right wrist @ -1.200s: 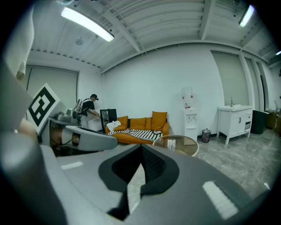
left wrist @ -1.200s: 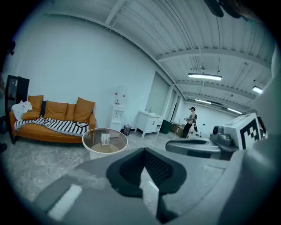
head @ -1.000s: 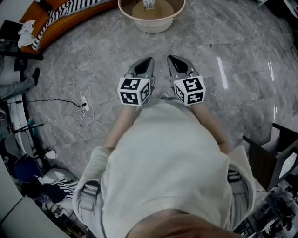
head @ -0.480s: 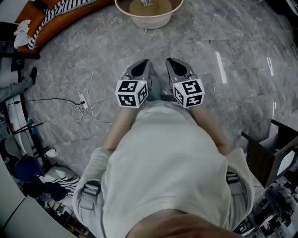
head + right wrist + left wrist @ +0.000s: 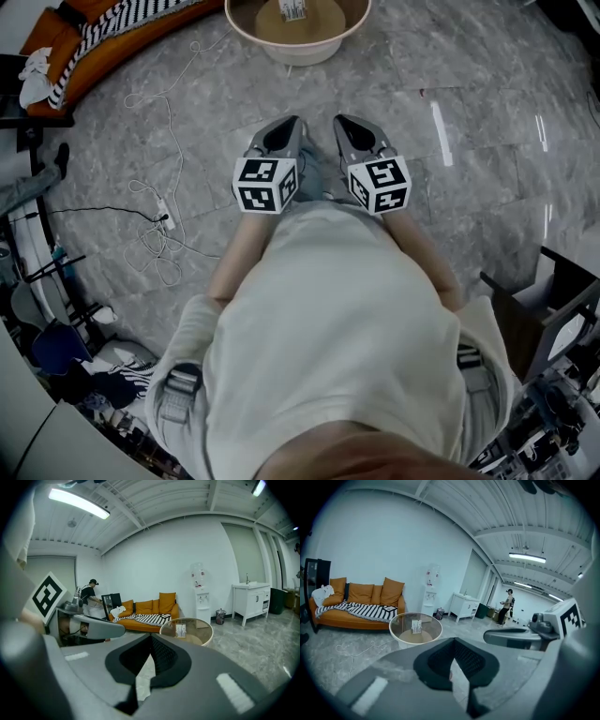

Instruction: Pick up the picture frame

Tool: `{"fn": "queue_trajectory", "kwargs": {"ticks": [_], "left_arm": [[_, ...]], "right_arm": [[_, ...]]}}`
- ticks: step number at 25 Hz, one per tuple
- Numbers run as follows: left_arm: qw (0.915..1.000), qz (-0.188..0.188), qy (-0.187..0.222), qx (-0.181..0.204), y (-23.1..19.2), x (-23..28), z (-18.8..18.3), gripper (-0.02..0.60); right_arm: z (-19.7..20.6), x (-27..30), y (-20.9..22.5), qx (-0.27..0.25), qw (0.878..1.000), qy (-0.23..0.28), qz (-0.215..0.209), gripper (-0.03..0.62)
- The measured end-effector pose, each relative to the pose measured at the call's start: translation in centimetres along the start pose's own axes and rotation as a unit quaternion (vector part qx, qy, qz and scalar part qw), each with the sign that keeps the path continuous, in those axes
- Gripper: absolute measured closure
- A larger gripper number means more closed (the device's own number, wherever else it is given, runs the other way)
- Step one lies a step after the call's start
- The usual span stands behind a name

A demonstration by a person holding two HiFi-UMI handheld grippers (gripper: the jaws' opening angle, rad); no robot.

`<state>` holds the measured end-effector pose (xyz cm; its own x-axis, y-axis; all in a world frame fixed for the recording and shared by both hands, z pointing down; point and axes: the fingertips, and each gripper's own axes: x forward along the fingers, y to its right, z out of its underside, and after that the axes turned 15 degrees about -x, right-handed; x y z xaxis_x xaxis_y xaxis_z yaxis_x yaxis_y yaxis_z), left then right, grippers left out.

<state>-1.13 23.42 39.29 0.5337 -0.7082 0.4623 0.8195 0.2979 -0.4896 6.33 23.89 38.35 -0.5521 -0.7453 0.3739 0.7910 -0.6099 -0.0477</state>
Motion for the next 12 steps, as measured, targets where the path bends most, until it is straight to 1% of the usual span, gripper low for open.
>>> {"fn": "queue_trajectory", "kwargs": {"ticks": [5,12], "left_arm": [[1.0000,0.002,-0.003,0.002,-2.2,3.8,-3.9,0.581],[0.9999,0.012,-0.007,0.008,-5.3,7.9,-10.2,0.581]], "right_arm": [[-1.7,4.4,3.1,-0.001,1.000,-0.003,0.001,0.594],[-5.7,10.9,6.6,-0.007,1.000,0.000,0.001,0.593]]}}
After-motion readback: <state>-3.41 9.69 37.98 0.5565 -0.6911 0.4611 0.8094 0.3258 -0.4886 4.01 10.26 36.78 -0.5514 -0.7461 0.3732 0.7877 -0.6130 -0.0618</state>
